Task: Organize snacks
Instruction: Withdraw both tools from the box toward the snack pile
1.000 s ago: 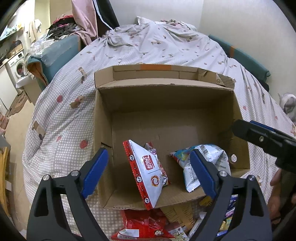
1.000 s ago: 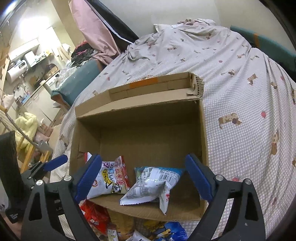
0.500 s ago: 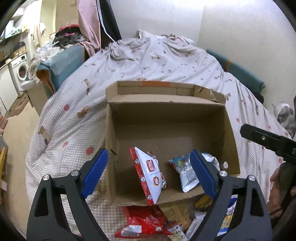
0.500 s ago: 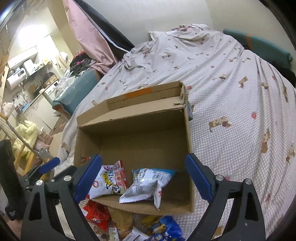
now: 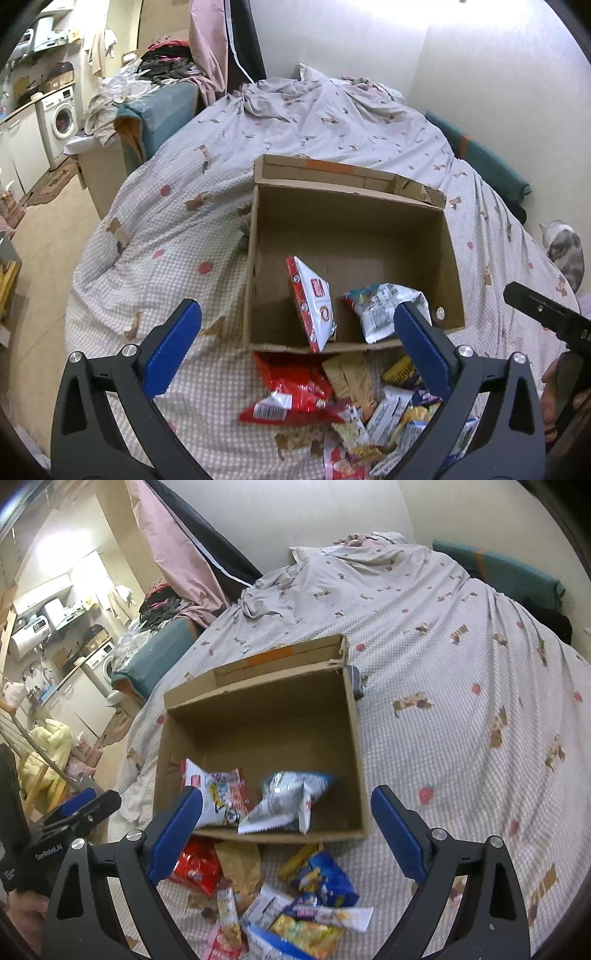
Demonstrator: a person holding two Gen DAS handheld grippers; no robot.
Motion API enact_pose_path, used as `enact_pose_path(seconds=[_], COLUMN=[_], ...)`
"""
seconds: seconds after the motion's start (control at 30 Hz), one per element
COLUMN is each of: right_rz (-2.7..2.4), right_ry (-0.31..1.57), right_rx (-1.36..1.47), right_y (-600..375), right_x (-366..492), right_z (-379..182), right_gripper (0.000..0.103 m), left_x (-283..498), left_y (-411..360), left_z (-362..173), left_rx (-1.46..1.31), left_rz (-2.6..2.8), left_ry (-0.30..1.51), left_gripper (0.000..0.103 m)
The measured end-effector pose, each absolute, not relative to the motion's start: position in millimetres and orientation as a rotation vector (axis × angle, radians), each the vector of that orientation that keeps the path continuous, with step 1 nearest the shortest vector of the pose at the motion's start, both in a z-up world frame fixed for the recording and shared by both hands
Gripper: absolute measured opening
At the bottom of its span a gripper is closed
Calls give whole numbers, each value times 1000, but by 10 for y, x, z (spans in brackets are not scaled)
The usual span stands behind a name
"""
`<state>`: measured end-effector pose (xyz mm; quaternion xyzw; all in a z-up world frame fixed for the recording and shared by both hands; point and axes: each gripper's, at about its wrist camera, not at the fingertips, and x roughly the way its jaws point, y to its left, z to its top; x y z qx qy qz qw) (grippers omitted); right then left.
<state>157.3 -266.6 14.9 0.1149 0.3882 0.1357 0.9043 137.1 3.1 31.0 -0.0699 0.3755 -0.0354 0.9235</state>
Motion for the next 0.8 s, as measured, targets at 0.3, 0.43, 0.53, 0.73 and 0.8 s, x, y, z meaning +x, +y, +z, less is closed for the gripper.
enact_pose_path(seconds=[0.3,0.43,0.53,0.73,0.8], right_rz=[276,276,275,271,272], right_ry=[831,864,892,993,1051], right_rx=[258,266,273,300,291], right_y=[-2736,-2745,-2757,-2817,-2811], right_x=[1167,1040,977,975,984], right_z=[84,11,-57,-313,-429], right_gripper=[95,95,95,95,95], left_x=[994,860,786,768,774], left_y=[125,166,207,299,302], left_z=[254,167,71,-106,-137], left_rx=[-138,-128,-124,-186,-194], left_rz=[-48,-13,29,55,55], left_ry=[804,841,882,957,976], left_gripper=[103,103,103,103,103])
